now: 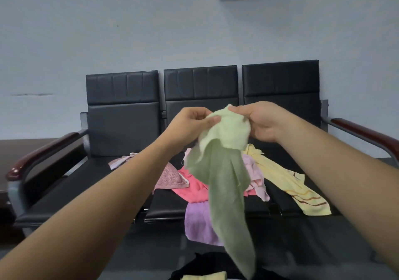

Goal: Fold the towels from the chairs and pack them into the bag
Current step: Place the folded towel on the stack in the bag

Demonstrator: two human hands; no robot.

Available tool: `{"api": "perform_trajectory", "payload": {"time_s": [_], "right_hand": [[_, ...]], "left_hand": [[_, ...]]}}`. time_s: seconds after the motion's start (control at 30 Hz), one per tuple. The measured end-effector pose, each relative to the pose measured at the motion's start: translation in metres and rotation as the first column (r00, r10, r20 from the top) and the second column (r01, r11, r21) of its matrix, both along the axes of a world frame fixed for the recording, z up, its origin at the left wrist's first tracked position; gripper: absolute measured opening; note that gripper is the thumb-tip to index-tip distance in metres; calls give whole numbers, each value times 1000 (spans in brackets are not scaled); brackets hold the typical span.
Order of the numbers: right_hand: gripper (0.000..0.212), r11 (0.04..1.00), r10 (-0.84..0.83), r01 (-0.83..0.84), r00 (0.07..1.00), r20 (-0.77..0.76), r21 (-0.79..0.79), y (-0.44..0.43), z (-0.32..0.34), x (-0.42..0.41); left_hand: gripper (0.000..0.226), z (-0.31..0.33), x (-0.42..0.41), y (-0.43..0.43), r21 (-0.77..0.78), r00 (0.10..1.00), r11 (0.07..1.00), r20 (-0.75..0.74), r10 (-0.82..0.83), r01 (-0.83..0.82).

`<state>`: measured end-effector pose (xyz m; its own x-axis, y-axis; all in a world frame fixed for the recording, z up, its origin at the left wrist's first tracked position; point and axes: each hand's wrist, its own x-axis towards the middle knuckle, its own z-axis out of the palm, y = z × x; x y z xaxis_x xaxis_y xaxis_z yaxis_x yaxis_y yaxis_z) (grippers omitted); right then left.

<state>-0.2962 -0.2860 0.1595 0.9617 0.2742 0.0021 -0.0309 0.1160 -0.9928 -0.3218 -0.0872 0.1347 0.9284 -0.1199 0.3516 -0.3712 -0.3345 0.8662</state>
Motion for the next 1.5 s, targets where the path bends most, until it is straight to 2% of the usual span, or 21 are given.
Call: {"api": "perform_trajectory", "payload": {"time_s": [0.07, 0.13, 0.2, 0.27, 0.4, 0.47, 0.53, 0.6, 0.63, 0.73, 0.8, 0.83, 0.9, 0.97, 1.03, 1.13, 1.2, 1.3, 1.4, 1.5], "right_hand": [[35, 989, -109, 130, 967, 232, -77, -1, -6, -3], [37, 970, -54, 151, 898, 436, -191, 2, -10, -14], [37, 915, 103, 113, 863, 494, -388, 10, -14, -27], [36, 852, 169, 138, 841, 514, -505, 19, -24, -30], [1, 901, 85, 156, 851, 518, -404, 27, -38, -31], [8, 942, 58, 105, 884, 464, -319, 31, -42, -33], [13, 988, -18, 71, 933, 359, -137, 36, -42, -30], [13, 996, -72, 84, 963, 259, -38, 38, -38, -26], [14, 995, -74, 88, 969, 236, -50, 38, -36, -25], [19, 989, -47, 75, 977, 209, -128, 38, -32, -22], [19, 985, -20, 54, 978, 206, -162, 36, -30, -20], [18, 981, 2, 39, 976, 217, -188, 34, -29, -19], [16, 968, 48, 21, 963, 264, -252, 30, -27, -17], [13, 945, 90, 24, 940, 329, -327, 26, -27, -16], [6, 924, 135, 19, 918, 372, -383, 20, -27, -16], [8, 842, 184, 80, 888, 422, -534, 11, -27, -12], [8, 817, 120, 162, 891, 438, -553, 7, -31, -5], [10, 844, 2, 212, 917, 398, -492, 1, -41, 3], [9, 888, 86, 102, 921, 380, -448, 3, -50, -2], [31, 916, 203, -50, 914, 352, -397, 22, -54, -13]], "left_hand": [[30, 3, 2, -1, -74, 996, 994, -51, 73, -77], [23, 6, 5, -3, -252, 989, 963, -135, 60, -93], [18, 10, 9, -3, -363, 981, 926, -193, 34, -103], [19, 11, 10, -2, -351, 974, 930, -223, 35, -113], [21, 1, 9, 7, -344, 957, 934, -289, -8, -96], [19, -3, 9, 13, -360, 950, 931, -308, -52, -66], [10, -4, 8, 17, -349, 949, 935, -312, -56, -60], [19, -3, 6, 21, -331, 946, 940, -322, -35, -78], [23, -2, 4, 22, -305, 946, 951, -320, -47, -56], [9, 4, -11, 23, -121, 955, 988, -270, -126, 96], [26, 9, -18, 25, 112, 964, 987, -251, -88, 119], [32, 10, -19, 27, 283, 977, 954, -207, -46, 105], [27, 8, -15, 33, 555, 999, 831, -53, 6, 24], [16, 6, -10, 39, 624, 996, 777, 82, 32, -76], [16, 2, -6, 46, 599, 992, 794, 125, 31, -100], [6, -2, -3, 54, 530, 989, 839, 135, 59, -122], [3, -6, -3, 59, 413, 988, 899, 106, 116, -150], [15, -15, -2, 62, 149, 993, 982, -9, 120, -117], [28, -16, 2, 54, -28, 995, 998, -83, 46, -49], [35, -14, 7, 39, -11, 998, 1000, -56, -27, 26]]}}
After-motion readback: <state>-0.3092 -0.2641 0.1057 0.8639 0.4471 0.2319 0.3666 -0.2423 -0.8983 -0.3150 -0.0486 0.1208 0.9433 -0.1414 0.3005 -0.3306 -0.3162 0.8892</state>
